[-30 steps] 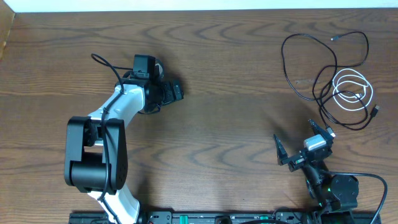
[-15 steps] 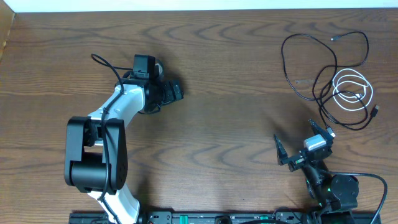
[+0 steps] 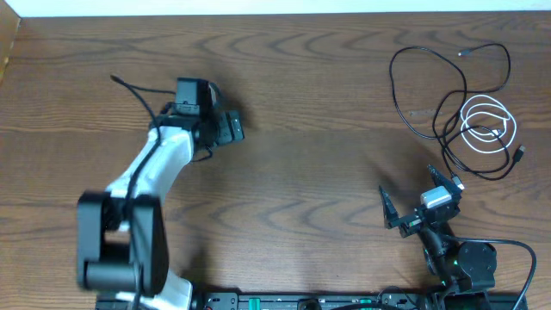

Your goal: Untangle cables

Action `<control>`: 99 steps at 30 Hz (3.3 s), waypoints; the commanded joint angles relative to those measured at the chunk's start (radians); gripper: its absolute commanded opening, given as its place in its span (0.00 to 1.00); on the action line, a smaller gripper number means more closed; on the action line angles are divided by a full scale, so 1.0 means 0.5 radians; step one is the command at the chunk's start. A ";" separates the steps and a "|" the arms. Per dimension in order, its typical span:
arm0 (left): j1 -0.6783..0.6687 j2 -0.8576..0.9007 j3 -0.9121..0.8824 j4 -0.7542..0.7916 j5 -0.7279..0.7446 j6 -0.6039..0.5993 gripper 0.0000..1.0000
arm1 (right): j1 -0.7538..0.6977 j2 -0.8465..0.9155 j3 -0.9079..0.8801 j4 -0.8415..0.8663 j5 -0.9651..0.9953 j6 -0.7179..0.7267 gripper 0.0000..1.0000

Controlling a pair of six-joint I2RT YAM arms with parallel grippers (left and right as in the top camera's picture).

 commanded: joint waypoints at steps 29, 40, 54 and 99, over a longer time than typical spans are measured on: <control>0.008 -1.311 -1.970 1.565 -0.129 0.526 0.98 | -0.006 -0.015 -0.002 -0.011 0.009 0.022 0.99; 0.008 -1.759 -2.101 1.273 -0.151 0.509 0.98 | -0.006 -0.015 -0.002 -0.011 0.009 0.022 0.99; 0.008 -2.678 -2.101 0.598 -0.173 0.473 0.98 | -0.006 -0.015 -0.002 -0.011 0.009 0.022 0.99; 0.008 -3.366 -2.101 0.600 -0.179 0.472 0.98 | -0.006 -0.015 -0.002 -0.011 0.009 0.022 0.99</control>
